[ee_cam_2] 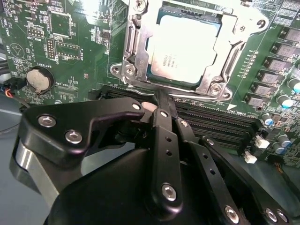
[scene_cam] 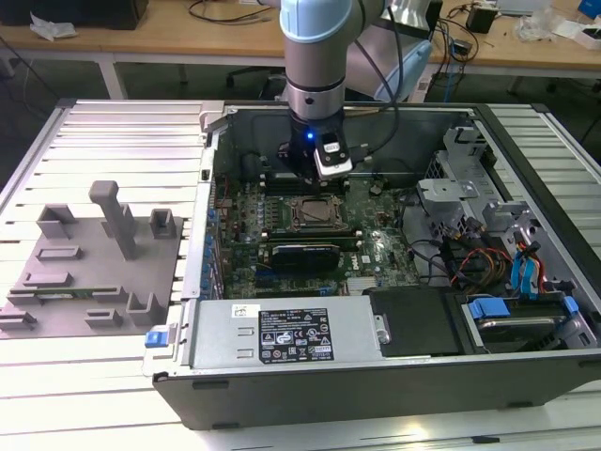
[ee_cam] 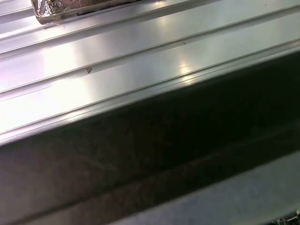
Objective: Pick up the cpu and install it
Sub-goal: 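Install the first cpu locking lever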
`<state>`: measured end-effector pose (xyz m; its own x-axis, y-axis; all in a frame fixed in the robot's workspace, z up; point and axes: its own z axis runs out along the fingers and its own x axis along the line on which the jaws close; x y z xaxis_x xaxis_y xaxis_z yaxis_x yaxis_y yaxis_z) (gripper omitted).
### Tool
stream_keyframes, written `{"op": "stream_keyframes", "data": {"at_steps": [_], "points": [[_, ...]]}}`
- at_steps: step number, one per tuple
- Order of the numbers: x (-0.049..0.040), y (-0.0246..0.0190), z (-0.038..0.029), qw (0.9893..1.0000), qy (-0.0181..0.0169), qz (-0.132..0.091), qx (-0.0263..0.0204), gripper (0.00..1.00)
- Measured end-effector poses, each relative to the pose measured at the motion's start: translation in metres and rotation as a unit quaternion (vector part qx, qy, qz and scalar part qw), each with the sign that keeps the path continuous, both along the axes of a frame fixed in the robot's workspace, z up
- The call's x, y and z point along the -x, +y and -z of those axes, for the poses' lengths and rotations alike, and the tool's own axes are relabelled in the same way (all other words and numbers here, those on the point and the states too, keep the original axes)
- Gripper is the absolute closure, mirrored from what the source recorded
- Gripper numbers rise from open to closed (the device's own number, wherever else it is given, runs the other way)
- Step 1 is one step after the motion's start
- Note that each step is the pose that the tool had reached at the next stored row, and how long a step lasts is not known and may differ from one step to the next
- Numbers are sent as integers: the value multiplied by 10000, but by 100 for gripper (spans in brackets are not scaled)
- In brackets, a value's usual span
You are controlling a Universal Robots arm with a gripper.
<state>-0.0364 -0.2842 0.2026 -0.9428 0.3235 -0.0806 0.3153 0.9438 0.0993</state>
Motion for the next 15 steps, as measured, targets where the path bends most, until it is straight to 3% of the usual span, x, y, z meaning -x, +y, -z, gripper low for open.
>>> {"op": "stream_keyframes", "data": {"at_steps": [4,9,13,15], "points": [[-5,1,30,10000,-5,1,15,89],[-12,1,21,10000,-5,1,23,89],[-11,0,-171,10000,-1,0,27,89],[-12,0,-192,10000,-2,0,27,89]]}}
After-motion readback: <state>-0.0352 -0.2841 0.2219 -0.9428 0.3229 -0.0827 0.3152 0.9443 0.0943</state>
